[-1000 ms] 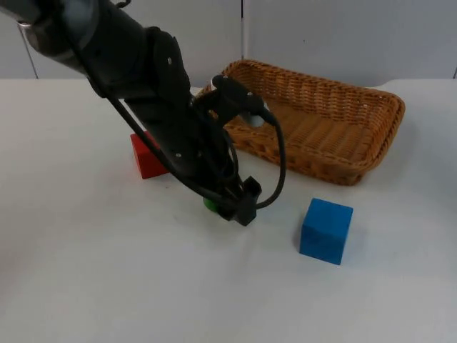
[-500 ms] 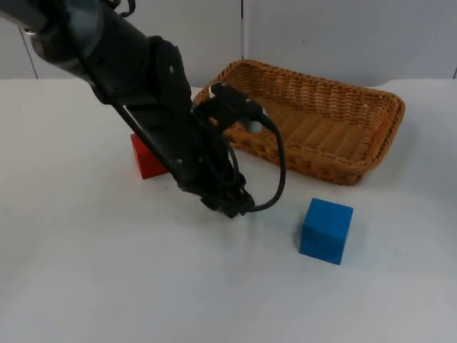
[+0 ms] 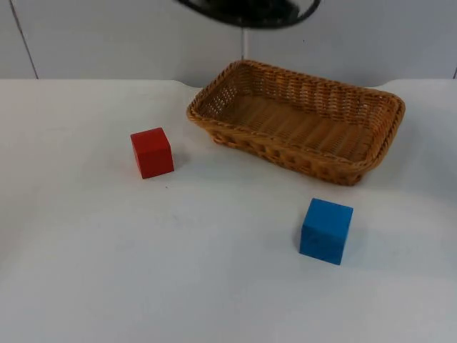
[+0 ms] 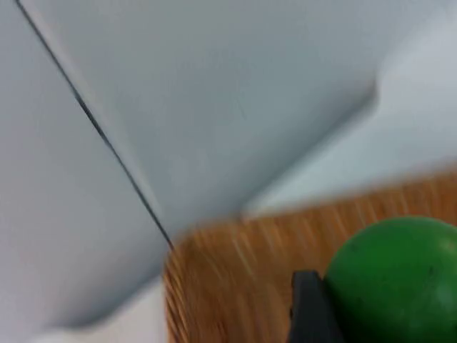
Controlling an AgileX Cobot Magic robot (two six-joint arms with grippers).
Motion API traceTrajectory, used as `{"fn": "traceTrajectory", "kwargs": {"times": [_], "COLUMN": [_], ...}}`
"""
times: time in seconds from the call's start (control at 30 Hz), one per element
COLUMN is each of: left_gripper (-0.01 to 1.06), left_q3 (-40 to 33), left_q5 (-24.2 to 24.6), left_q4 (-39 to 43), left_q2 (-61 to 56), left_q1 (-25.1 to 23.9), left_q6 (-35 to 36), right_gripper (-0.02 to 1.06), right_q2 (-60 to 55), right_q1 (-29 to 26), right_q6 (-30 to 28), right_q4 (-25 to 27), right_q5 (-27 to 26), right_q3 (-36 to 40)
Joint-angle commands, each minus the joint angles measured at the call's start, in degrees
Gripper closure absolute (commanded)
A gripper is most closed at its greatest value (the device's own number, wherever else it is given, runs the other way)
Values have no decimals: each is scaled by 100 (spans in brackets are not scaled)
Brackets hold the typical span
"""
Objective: Place all geometric objects except the red cube into the basket.
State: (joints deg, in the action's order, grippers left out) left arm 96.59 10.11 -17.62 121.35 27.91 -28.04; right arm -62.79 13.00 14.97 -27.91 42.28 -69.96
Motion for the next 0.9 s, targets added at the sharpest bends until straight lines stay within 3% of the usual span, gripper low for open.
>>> {"fn": "traceTrajectory", "kwargs": {"times": [0.0,0.13,0.2,0.43,0.5,0.53,0.57,0.6,0.67,0.7,0.73,0.87], "left_gripper": [105,105,105,105,93,81,81,67,17,17,1,2], "left_q3": [347,1204,1455,1519,1505,1505,1505,1505,1544,1544,1596,1815], "left_q5": [-54,515,571,588,732,775,775,775,775,775,817,1386], "left_q4": [-1,-100,-100,-100,-100,-77,-77,-51,-128,-128,-128,-158], "left_q2": [242,923,1216,1754,1859,1859,1859,1859,1859,1859,1859,1774], "left_q1": [3,3,3,3,43,68,68,87,126,126,141,141], "left_q6": [179,534,595,631,796,796,796,796,796,796,796,796], "right_gripper": [0,0,0,0,0,0,0,0,0,0,0,0], "right_q2": [39,39,39,39,39,39,39,39,39,39,39,39], "right_q1": [32,32,32,32,32,32,32,32,32,32,32,32], "right_q6": [-43,-43,-43,-43,-43,-43,-43,-43,-43,-43,-43,-43], "right_q4": [-46,-46,-46,-46,-46,-46,-46,-46,-46,-46,-23,-23], "right_q5": [-98,-161,-161,-161,-172,-172,-172,-172,-172,-172,-160,-160], "right_q3": [-32,-32,-32,-32,-32,-32,-32,-32,-32,-32,-32,-32]}}
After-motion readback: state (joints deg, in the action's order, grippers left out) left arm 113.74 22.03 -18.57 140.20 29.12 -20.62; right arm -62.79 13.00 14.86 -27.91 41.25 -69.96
